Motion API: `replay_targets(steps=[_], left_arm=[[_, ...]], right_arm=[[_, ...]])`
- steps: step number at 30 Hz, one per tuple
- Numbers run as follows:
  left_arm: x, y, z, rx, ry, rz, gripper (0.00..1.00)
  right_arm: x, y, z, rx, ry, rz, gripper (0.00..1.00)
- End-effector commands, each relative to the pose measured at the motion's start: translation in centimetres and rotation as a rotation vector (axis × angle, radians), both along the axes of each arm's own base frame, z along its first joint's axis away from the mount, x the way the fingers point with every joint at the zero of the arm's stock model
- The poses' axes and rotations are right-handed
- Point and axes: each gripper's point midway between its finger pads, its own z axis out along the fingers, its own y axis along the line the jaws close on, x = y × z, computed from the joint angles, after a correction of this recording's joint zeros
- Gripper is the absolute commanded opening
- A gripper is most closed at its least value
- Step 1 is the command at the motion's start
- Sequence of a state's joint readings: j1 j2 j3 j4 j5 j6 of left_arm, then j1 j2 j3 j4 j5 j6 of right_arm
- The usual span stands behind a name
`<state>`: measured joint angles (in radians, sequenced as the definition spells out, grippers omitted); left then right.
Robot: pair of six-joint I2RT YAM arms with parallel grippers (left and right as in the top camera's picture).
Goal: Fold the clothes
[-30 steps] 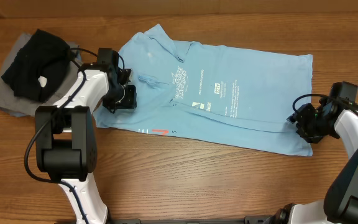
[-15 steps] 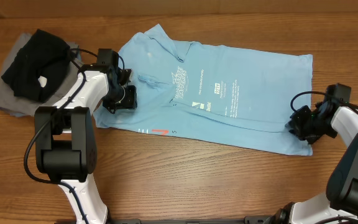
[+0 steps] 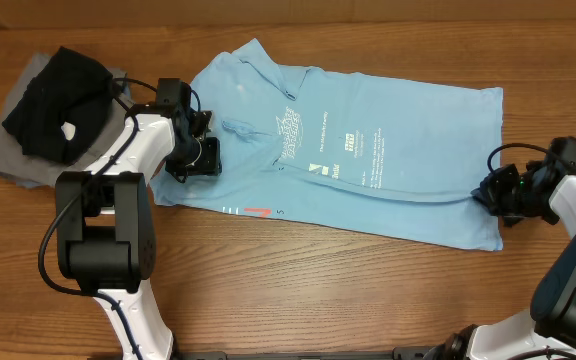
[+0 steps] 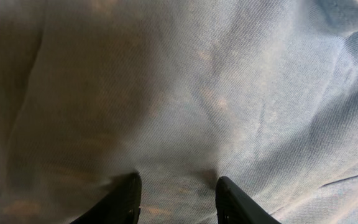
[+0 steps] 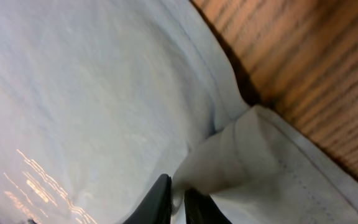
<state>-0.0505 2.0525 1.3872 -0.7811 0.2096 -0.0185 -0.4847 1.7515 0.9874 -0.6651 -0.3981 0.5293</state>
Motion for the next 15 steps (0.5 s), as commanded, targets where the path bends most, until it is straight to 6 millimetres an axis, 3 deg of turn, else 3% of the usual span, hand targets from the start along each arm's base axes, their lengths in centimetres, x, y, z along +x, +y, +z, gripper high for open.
replay_targets(steps=[1,11,12,13,14,15], left_arm=[[-1.5,0.2,-2.3,0.014,0.058,-0.016,0.43],[-1.5,0.2,-2.3,0.014,0.062,-0.016,0.43],[-1.6,0.2,-2.3,0.015,0.062,-0.016,0.43],[-1.6,0.2,-2.3,0.015,0.064,-0.016,0.43],[-1.6,0.2,-2.3,0.015,0.065,-0.016,0.43],[-1.7,0.2,-2.3,0.015,0.066,-0.016,0.44]], right_arm=[[1.6,-0.6,1.1,0.001,-0.058,-0.021,0.07],[3.5,-2.2,1.7,-0.076,-0.141,-0.029,0.04],[3.4,-2.5,1.5,-0.096,-0.131,-0.035,0.07],[3.3,-2.8,1.4,-0.111,-0.121,-0.04,0.23],[3.1,-3.0,1.3,-0.122,-0.112,-0.044,0.45],[3.0,-3.1,1.2,-0.129,-0.102,-0.046,0.51]])
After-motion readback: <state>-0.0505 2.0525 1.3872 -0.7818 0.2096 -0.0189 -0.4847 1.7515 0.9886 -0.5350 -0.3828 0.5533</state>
